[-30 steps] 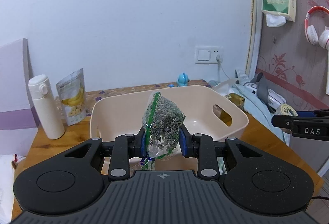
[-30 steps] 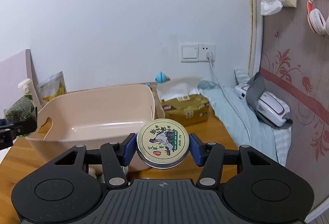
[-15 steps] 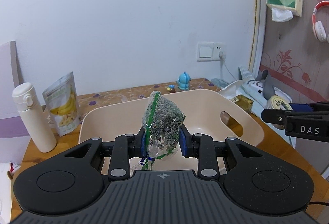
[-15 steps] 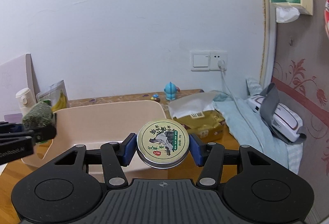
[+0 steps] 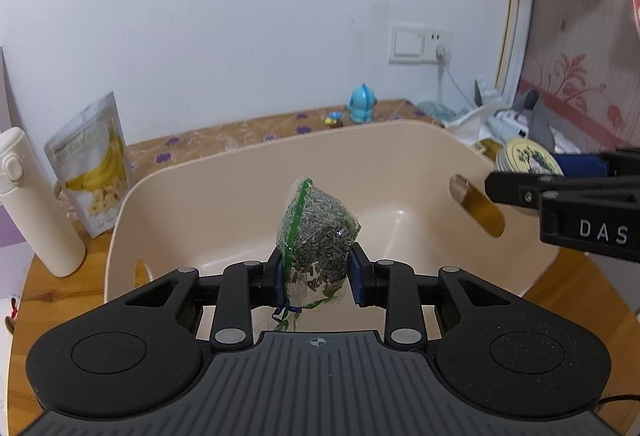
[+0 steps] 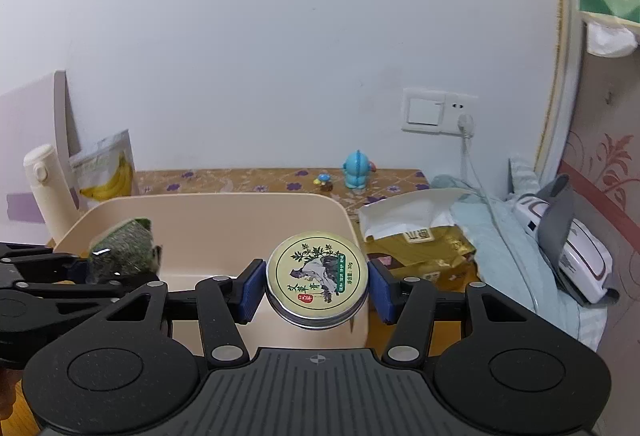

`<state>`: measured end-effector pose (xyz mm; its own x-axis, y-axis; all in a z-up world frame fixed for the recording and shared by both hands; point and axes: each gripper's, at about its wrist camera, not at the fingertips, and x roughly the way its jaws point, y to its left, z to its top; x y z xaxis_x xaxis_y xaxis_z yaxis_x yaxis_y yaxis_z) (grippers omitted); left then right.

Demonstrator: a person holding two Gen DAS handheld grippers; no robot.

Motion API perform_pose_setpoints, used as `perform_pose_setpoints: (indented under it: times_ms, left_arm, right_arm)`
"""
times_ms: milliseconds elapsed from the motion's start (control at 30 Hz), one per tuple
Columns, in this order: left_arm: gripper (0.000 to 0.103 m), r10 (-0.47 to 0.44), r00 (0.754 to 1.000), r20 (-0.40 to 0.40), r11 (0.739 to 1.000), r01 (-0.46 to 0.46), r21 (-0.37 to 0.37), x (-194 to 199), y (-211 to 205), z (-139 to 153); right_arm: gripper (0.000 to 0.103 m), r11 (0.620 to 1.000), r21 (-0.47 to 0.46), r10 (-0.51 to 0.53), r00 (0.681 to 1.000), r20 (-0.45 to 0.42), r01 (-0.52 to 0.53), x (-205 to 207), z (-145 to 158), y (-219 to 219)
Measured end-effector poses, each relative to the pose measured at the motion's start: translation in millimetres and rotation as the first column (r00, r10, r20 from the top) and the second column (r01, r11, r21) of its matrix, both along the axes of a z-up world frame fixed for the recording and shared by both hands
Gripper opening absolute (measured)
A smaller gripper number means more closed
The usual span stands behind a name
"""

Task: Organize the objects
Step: 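Lift the herb bag and tin and carry both over the beige bin, then open the right tool to drop the tin while the left tool releases the herb bag into the bin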

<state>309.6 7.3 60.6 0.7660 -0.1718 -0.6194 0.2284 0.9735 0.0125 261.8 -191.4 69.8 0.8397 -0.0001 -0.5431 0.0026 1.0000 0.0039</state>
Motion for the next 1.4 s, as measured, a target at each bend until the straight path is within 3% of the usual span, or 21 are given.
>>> perform_pose_setpoints:
  times_ms: [433,567,767,1067,1133,1200,1333,1400]
  left_arm:
    - [0.031,0.0,0.986,-0.164,0.999,0.006,0.038,22.1,-1.9,-30.5]
    - [0.031,-0.013,0.982,-0.191,1.0,0.015,0.011,26.6,1.1,-31.9]
    - [0.031,-0.017,0.975,-0.221,0.999,0.025,0.035,29.4,-1.0,-31.3]
    - [0.031,0.003,0.961,-0.276,0.999,0.007,0.036,32.4,2.1,-32.5]
    - [0.04,0.019,0.963,-0.269,0.999,-0.009,0.04,31.0,3.4,-30.8]
    - [0.065,0.034,0.967,-0.253,0.999,-0.026,0.036,29.0,5.2,-26.9]
    - [0.073,0.031,0.978,-0.205,0.999,-0.028,0.015,22.1,8.0,-14.5]
    - [0.077,0.035,0.981,-0.191,0.999,-0.035,0.001,19.8,9.1,-9.1]
  right_arm:
    - [0.052,0.998,-0.022,0.061,0.989,-0.137,-0.065,27.5,-26.9,27.5]
    - [0.052,0.997,-0.033,0.063,0.981,-0.184,-0.07,31.8,-35.4,26.6]
    - [0.052,0.992,-0.069,0.085,0.967,-0.239,-0.104,38.9,-44.0,33.5]
    - [0.057,0.986,-0.127,0.073,0.963,-0.259,-0.109,41.2,-47.2,40.0]
    - [0.06,0.987,-0.123,0.072,0.964,-0.257,-0.106,40.7,-46.2,38.9]
    - [0.063,0.988,-0.113,0.071,0.967,-0.244,-0.101,38.1,-44.0,37.1]
    - [0.078,0.992,-0.091,0.065,0.977,-0.204,-0.085,29.5,-35.0,32.3]
    - [0.079,0.994,-0.077,0.06,0.981,-0.183,-0.076,24.4,-29.4,28.8]
